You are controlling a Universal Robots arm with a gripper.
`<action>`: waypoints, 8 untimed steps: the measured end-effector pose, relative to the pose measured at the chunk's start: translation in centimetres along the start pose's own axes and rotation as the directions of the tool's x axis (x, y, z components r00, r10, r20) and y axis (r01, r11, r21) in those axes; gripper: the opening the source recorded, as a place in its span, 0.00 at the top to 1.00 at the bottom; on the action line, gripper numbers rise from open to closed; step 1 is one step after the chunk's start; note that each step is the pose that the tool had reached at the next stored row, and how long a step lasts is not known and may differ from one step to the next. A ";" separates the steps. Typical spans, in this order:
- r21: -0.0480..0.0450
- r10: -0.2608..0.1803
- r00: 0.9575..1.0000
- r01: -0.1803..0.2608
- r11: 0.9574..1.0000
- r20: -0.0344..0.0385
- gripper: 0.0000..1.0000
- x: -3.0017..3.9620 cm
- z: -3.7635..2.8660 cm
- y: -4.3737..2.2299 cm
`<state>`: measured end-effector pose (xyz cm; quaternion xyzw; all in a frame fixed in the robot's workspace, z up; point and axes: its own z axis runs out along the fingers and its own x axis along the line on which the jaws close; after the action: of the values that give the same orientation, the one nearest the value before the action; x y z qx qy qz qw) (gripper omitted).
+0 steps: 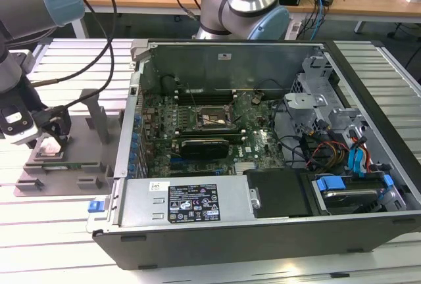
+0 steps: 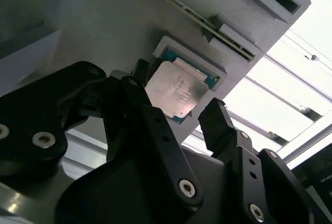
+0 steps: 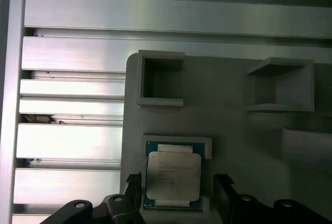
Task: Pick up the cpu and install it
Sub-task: 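Pick up the cpu and move it towards the insertion slot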
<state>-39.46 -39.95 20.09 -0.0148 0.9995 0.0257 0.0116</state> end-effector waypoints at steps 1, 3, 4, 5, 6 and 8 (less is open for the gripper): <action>0.000 0.000 1.000 0.000 1.000 0.000 0.34 0.00 0.15 -0.01; 0.000 0.000 1.000 0.000 1.000 0.000 0.34 0.02 0.62 -0.03; 0.000 0.000 1.000 0.000 1.000 0.000 0.34 0.02 0.81 -0.04; 0.000 0.000 1.000 0.000 1.000 -0.001 0.34 0.04 1.15 -0.06; 0.001 0.000 1.000 0.000 1.000 0.000 0.34 0.01 1.24 0.35; 0.001 0.000 1.000 0.000 1.000 0.000 0.34 0.01 1.24 0.57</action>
<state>-39.46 -39.31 18.88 -0.0148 0.9995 0.0253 0.0115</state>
